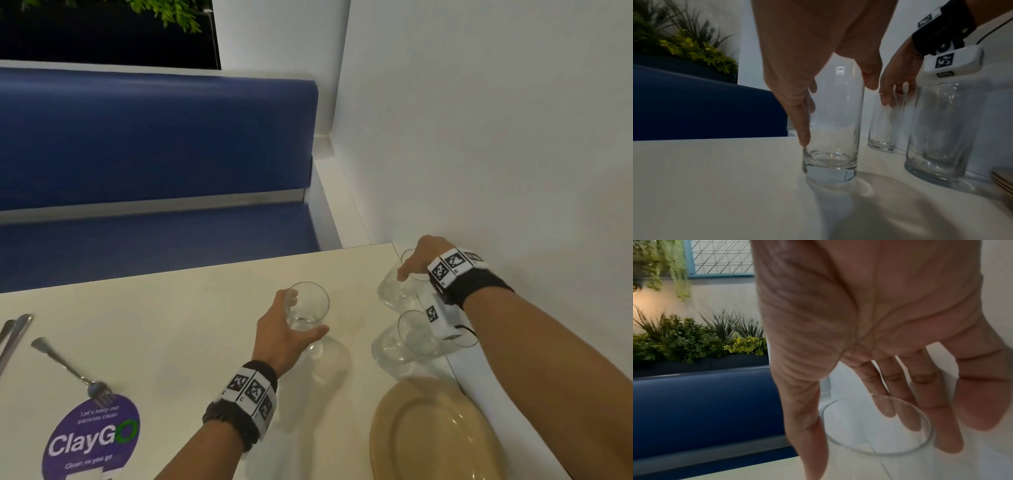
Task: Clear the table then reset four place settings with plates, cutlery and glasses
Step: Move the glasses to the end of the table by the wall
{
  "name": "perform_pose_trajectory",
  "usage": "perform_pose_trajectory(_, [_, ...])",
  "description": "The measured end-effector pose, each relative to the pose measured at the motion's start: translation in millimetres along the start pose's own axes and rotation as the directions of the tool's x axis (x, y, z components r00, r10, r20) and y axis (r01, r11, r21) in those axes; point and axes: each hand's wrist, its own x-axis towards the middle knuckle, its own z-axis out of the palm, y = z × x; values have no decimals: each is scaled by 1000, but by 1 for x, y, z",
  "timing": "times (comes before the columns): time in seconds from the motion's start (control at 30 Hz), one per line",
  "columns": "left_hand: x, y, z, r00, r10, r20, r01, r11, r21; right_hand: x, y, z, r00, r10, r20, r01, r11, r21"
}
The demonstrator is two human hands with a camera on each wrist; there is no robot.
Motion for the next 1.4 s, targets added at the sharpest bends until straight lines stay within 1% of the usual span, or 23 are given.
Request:
perform_pose_trajectory(0.1, [7, 5, 12, 1000, 8, 23, -8, 1000, 4, 2, 11, -3, 1000, 7, 19, -6, 999, -38])
perform_pose_trajectory(0.37, [27, 24, 43, 994, 53, 96, -56, 998, 27, -5, 23, -1, 998, -38, 58, 44, 993, -106])
perform_pose_trajectory(0.53, [42, 38, 70, 986, 93, 140, -98, 995, 35, -8, 33, 1, 995, -36, 97, 46, 994, -103])
perform_pose_trajectory(0.6, [49, 42, 80, 981, 100, 167, -109, 993, 45, -12, 36, 0, 995, -31, 90, 38, 996, -78])
perform_pose_trajectory(0.67, [55, 45, 89, 975, 104, 196, -119, 991, 66, -19, 39, -3, 998, -56, 24, 57, 997, -48])
perform_pose_trajectory(0.73, [60, 46, 96, 971, 98, 220, -118, 990, 80, -31, 42, -9, 991, -103, -84, 102, 995, -23])
perform_pose_trajectory(0.83, [63, 47, 105, 966, 97, 240, -119, 990, 80, -60, 55, -18, 965, -148, -218, 163, 985, 53])
perform_pose_trajectory(0.93, [64, 47, 113, 958, 111, 265, -135, 988, 76, -94, 76, -21, 933, -146, -328, 211, 962, 173])
perform_pose_trajectory(1.03, [66, 45, 117, 947, 112, 302, -144, 986, 86, -120, 100, -9, 897, -130, -422, 265, 924, 277])
perform_pose_trajectory(1.13, [68, 43, 115, 928, 106, 358, -163, 978, 133, -138, 120, 15, 884, -94, -459, 289, 879, 378])
perform_pose_trajectory(1.2, [69, 42, 114, 917, 97, 386, -171, 972, 162, -147, 130, 35, 886, -56, -461, 287, 847, 448])
perform_pose_trajectory(1.3, [68, 40, 115, 911, 85, 405, -173, 968, 185, -156, 138, 61, 890, -5, -457, 280, 795, 538])
perform_pose_trajectory(1.4, [68, 41, 118, 911, 90, 402, -174, 969, 177, -162, 141, 73, 884, 51, -464, 273, 750, 602])
